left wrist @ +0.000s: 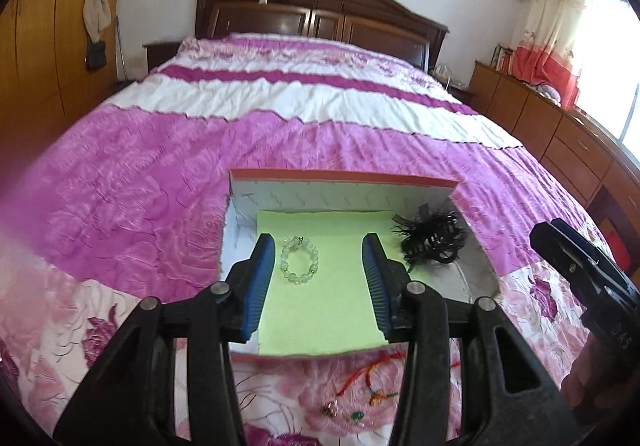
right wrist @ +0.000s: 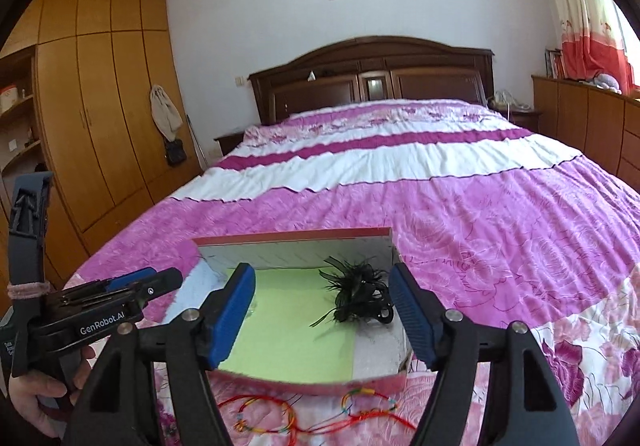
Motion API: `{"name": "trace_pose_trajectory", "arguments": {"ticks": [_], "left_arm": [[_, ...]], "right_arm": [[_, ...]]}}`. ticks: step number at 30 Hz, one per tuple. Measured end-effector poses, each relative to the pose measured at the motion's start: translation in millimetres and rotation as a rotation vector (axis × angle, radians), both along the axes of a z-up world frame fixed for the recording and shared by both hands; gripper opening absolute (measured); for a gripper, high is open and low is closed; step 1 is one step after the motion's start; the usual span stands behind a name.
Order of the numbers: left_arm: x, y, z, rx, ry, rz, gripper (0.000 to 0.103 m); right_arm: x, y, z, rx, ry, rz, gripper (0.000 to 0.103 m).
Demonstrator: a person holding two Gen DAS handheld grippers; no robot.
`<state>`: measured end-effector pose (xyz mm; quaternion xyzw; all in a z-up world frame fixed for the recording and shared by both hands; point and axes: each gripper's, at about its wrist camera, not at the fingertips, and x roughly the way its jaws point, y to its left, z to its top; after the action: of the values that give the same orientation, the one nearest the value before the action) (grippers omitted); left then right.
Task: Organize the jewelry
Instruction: 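Grasp the dark pendant with the left tool while the right tool reaches the rainbow string bracelet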
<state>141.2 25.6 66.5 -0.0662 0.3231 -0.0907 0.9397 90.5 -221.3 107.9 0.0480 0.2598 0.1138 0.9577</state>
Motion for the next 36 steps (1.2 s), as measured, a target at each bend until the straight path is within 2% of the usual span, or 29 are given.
{"name": "trace_pose_trajectory", "arguments": {"ticks": [4,10,22,28,31,36], "left_arm": [[-19,4,6,0.008,-0.028,-0.004,0.041],[-36,7,-5,0.0,0.016,-0.005,0.041],[-47,-1,-55,0.019,0.169,-0.026,0.041],[-47,-7,-77,0.017,0.24,-0.044,0.04],[-48,-9,-86,0.011,0.267,-0.055,0.038],[-49,-17,-101,0.02,0.307,-0.078,0.024]], "right_arm": [[-22,-5,4,0.015,-0.009,-0.006,0.073],[-42,-17,-6,0.034,0.027,-0.018,0.073],[-64,-44,-43,0.006,0.127,-0.071,0.073],[-60,-63,-63,0.056,0.203,-0.108,0.073],[-57,-69,-72,0.07,0.233,-0.123,0.073],[-55,-75,-84,0.105,0.275,-0.13,0.073]]}}
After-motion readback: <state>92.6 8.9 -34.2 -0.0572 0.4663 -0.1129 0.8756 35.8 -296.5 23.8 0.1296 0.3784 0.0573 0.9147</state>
